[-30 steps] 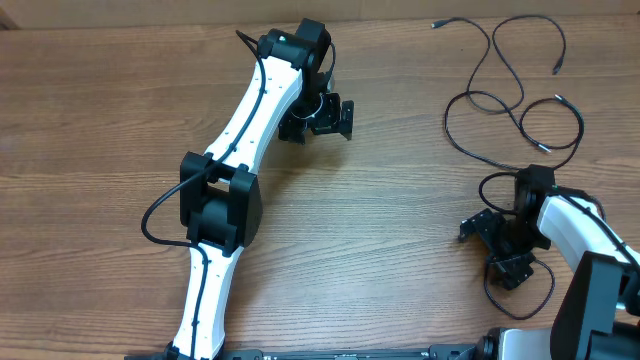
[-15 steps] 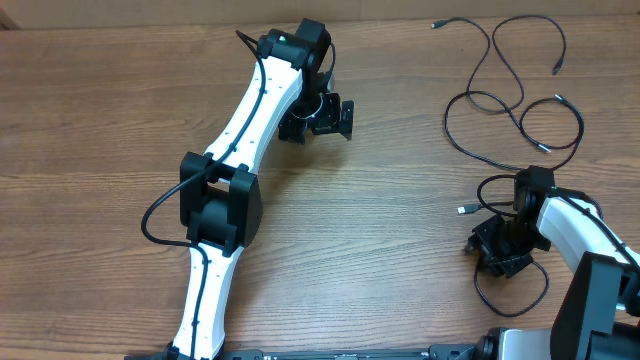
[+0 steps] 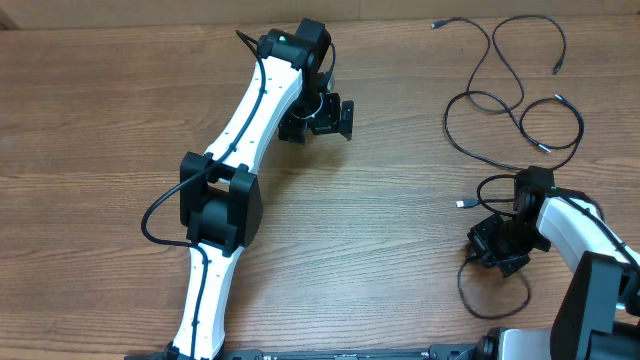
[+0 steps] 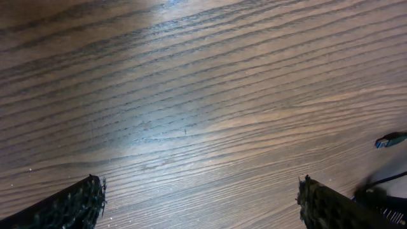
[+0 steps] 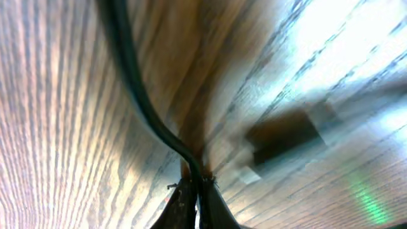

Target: Untangle cables

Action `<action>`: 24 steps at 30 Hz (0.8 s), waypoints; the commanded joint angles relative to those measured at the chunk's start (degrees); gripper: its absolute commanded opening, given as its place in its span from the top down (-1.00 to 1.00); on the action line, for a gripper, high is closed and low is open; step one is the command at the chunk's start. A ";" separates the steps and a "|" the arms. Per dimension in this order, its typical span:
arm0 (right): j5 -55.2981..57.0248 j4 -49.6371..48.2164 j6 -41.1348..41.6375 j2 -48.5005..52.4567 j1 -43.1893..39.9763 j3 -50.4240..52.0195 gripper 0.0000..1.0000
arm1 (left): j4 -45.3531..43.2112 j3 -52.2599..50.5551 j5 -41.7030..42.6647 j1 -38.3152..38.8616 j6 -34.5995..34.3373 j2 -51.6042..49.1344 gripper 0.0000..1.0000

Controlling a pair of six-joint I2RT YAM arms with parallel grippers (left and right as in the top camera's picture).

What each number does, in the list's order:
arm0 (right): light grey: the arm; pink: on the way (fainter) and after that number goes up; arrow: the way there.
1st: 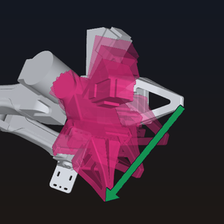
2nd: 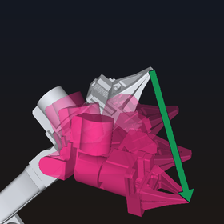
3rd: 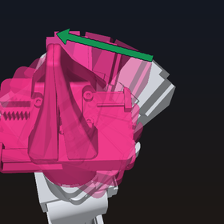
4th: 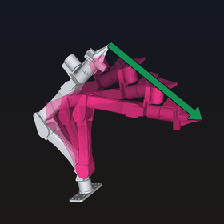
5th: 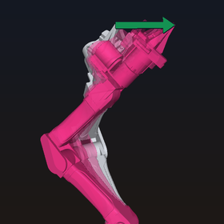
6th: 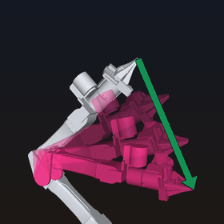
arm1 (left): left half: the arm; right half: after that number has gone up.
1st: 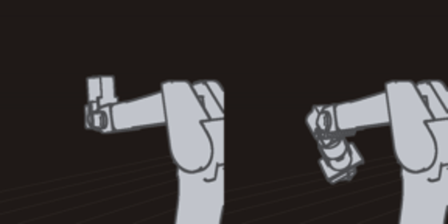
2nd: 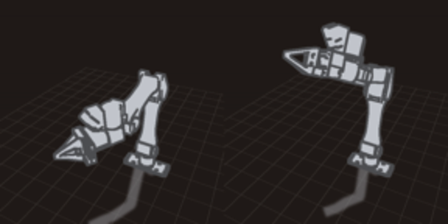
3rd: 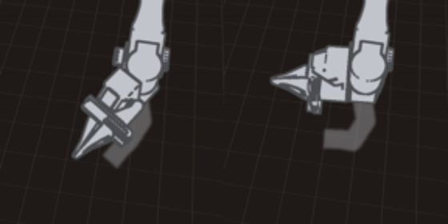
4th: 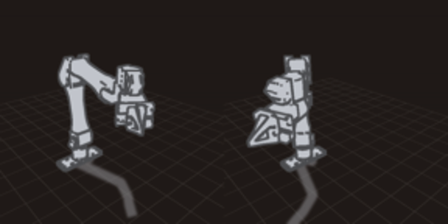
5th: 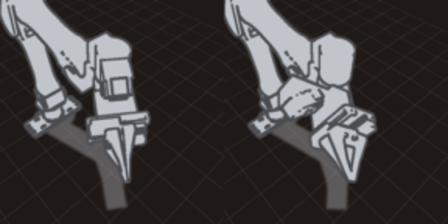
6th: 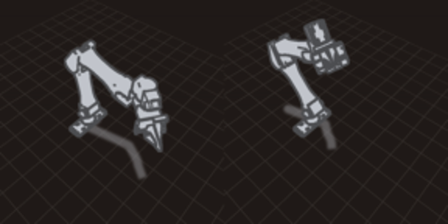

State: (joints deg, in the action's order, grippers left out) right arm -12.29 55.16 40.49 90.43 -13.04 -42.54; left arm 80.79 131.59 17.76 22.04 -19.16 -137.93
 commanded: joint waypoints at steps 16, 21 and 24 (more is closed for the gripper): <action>-5.68 -2.25 9.90 0.85 -0.46 -3.45 0.93 | 0.02 1.29 -0.20 0.11 -0.13 0.42 -0.99; -8.61 -3.61 12.04 0.85 -2.89 -3.72 0.93 | 0.07 1.29 -0.20 0.11 -0.13 0.42 -0.99; -10.78 -5.33 12.07 0.85 -4.52 -3.72 0.93 | 0.00 1.29 -0.20 0.11 -0.13 0.42 -0.99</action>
State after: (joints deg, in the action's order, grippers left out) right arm -19.84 51.00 50.92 90.91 -15.88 -44.38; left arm 80.79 131.59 17.74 22.04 -19.16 -137.93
